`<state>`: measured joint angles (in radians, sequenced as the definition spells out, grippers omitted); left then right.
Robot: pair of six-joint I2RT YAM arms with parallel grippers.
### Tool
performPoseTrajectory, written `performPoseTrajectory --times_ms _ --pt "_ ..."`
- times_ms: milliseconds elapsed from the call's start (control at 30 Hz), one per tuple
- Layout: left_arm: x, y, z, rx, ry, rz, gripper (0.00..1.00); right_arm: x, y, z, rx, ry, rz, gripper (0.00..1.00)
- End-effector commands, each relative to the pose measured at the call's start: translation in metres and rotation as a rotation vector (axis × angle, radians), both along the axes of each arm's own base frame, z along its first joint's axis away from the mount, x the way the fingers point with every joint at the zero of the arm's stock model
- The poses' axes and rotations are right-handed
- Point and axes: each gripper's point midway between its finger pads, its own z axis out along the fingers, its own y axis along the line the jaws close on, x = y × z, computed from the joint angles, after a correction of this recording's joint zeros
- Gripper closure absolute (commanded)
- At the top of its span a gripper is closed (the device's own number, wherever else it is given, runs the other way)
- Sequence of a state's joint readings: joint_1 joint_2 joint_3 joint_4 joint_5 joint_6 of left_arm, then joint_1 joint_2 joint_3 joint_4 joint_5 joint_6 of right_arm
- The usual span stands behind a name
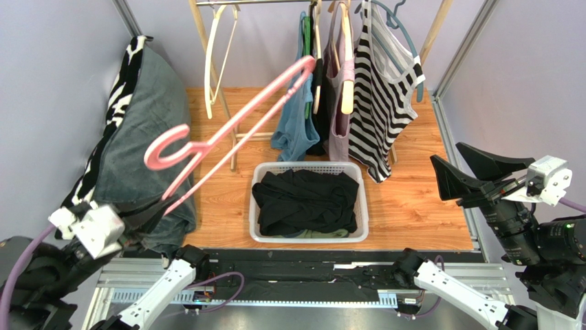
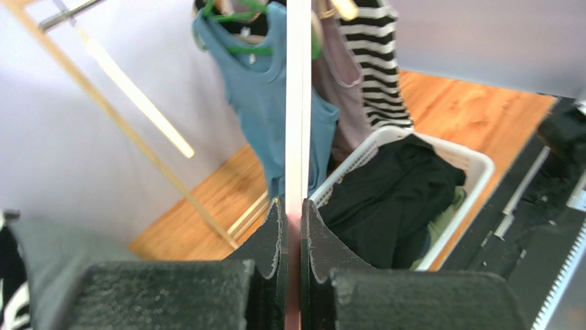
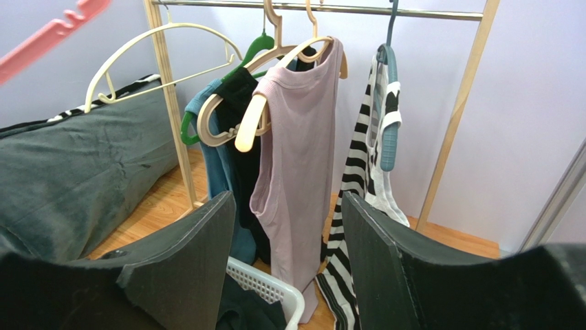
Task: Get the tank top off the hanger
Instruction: Place the hanger at the clothesline.
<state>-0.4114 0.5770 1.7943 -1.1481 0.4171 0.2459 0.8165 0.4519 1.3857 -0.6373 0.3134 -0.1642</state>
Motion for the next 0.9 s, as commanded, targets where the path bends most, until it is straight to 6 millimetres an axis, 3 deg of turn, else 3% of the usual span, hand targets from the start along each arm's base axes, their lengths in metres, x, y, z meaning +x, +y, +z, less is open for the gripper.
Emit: performPoseTrajectory --times_ms 0,167,333,867 --pt "0.064 0.002 -0.006 -0.067 0.145 0.189 1.0 0.013 0.014 -0.005 0.013 0.069 0.006 0.37" --pt "0.107 -0.014 -0.022 -0.092 0.307 0.229 1.0 0.017 0.026 -0.011 0.038 0.112 0.041 0.38" --pt "0.139 -0.019 -0.021 -0.111 0.384 0.284 1.0 0.018 0.035 -0.017 0.035 0.129 0.066 0.38" --pt "0.235 -0.036 0.004 -0.181 0.554 0.429 1.0 0.022 0.049 -0.014 0.015 0.137 0.107 0.39"
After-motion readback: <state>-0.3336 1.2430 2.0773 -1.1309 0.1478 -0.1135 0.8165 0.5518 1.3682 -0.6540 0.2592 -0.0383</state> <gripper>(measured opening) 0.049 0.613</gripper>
